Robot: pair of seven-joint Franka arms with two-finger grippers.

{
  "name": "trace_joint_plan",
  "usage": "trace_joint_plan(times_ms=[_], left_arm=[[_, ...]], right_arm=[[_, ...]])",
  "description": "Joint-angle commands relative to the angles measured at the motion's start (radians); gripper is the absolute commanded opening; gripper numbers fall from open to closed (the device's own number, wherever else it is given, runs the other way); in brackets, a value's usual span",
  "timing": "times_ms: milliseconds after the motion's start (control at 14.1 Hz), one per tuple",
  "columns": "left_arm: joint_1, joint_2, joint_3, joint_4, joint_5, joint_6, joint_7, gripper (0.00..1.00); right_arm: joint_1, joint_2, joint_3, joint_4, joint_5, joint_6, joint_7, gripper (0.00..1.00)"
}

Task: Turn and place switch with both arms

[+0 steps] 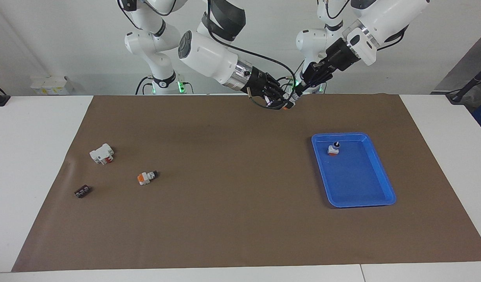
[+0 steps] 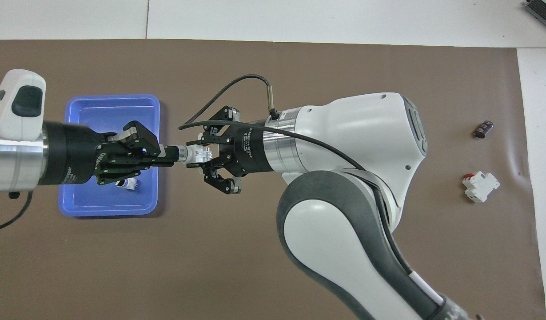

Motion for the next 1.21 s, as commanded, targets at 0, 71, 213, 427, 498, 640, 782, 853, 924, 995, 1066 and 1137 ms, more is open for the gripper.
trace_joint_plan(times_ms=[0,71,213,427,498,640,782,853,924,995,1066,1137], left_arm=[[0.008,-0.027,0.012,-0.049,0.003,0.053,0.170,0.00],[0.006,-0.028,0.012,-0.051,0.003,0.051,0.240,0.00],[0.006,-0.034,0.012,-0.060,0.005,0.047,0.401,0.00],[0.008,-0.045,0.013,-0.080,0.059,0.050,0.774,0.00],[0.008,-0.047,0.012,-0.081,0.087,0.045,0.855,0.00],[0.008,-0.045,0.012,-0.069,0.100,0.010,0.877,0.00],[-0.001,-0.037,0.012,-0.042,0.185,-0.048,1.031,0.00],[-0.001,-0.037,0.010,-0.040,0.198,-0.056,1.131,0.00],[0.003,-0.033,0.012,-0.034,0.202,-0.053,1.250,0.00],[0.005,-0.031,0.012,-0.023,0.222,-0.065,1.381,0.00],[0.002,-0.031,0.012,-0.022,0.238,-0.070,1.461,0.00],[0.000,-0.031,0.012,-0.023,0.244,-0.071,1.507,0.00]], right_arm=[[-0.012,-0.030,0.005,-0.019,0.022,-0.021,0.014,0.00],[-0.012,-0.032,0.005,-0.021,0.022,-0.022,0.014,0.00],[-0.012,-0.033,0.005,-0.019,0.022,-0.025,0.014,0.00],[-0.018,-0.038,0.005,-0.021,0.022,-0.025,0.014,0.00],[-0.018,-0.038,0.005,-0.021,0.022,-0.027,0.014,0.00],[-0.018,-0.040,0.005,-0.021,0.022,-0.032,0.014,0.00],[-0.018,-0.041,0.005,-0.021,0.022,-0.030,0.014,0.00],[-0.018,-0.041,0.005,-0.021,0.022,-0.030,0.014,0.00],[-0.018,-0.041,0.005,-0.021,0.022,-0.029,0.014,0.00],[-0.018,-0.041,0.005,-0.021,0.022,-0.027,0.014,0.00],[-0.018,-0.041,0.005,-0.021,0.022,-0.027,0.014,0.00],[-0.018,-0.041,0.005,-0.021,0.021,-0.029,0.014,0.00]])
